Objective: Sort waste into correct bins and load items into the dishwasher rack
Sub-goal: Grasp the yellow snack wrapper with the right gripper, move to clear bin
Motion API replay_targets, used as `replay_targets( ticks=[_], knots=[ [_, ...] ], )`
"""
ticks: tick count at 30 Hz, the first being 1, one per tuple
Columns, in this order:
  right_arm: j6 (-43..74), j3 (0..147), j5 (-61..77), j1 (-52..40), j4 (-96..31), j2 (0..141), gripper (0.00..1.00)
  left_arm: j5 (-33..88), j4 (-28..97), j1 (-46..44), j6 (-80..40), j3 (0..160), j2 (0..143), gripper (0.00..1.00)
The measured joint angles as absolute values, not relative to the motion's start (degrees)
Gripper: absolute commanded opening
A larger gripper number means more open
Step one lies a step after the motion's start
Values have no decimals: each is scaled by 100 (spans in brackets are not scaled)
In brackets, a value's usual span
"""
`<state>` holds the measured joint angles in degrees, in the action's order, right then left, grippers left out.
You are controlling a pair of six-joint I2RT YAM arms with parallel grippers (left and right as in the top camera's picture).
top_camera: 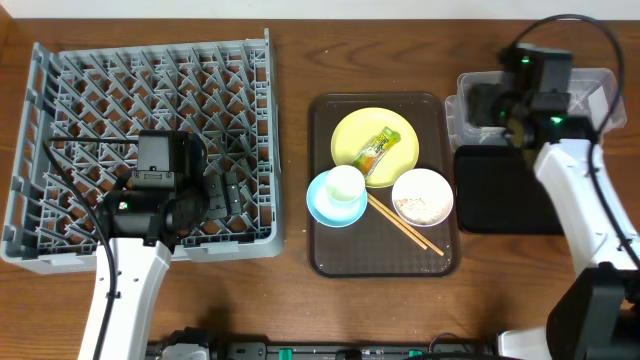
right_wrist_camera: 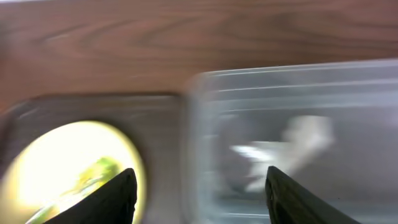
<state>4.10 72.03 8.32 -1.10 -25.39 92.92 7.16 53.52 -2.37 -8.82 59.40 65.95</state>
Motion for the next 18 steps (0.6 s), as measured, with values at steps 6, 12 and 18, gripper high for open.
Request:
replay_targets(
  ticks=[6, 12, 18],
  knots=[
    [464, 7203, 1197, -1092, -2899, 9314, 61, 716, 5354, -237, -880, 5940, 6595, 91],
    [1122, 7205, 1142, -1865, -3017, 9870, 55, 716, 5354, -237, -880, 5940, 6595, 90],
    [2222, 7203, 976, -2137, -2954, 10680, 54, 716, 5352, -237, -880, 5940, 6595, 90]
  ],
)
